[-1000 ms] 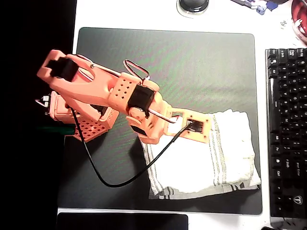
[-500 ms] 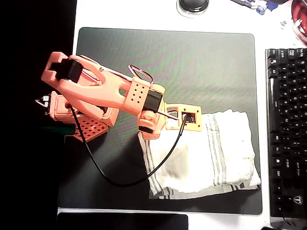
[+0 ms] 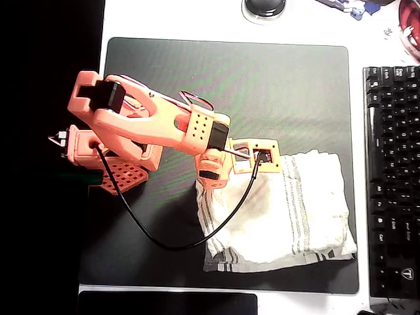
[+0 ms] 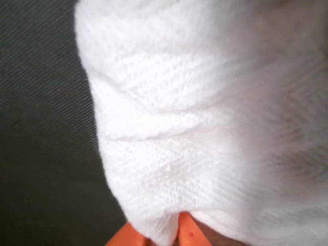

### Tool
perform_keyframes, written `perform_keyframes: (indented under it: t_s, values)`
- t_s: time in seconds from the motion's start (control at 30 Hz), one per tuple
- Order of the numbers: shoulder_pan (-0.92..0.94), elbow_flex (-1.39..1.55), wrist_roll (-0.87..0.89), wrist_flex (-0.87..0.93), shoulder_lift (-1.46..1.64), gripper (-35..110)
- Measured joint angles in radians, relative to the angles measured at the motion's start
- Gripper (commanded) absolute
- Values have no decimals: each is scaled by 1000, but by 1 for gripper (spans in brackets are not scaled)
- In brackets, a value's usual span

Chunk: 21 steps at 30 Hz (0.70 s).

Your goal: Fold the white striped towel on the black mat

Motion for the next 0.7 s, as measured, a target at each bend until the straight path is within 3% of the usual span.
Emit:
perform_keyframes:
  t_s: [0.37, 0.5, 0.7]
  values:
    - [-201, 9, 178, 21, 91, 2]
    - [-206, 3, 183, 52, 118, 10]
    - [-166, 0, 149, 130, 270, 8]
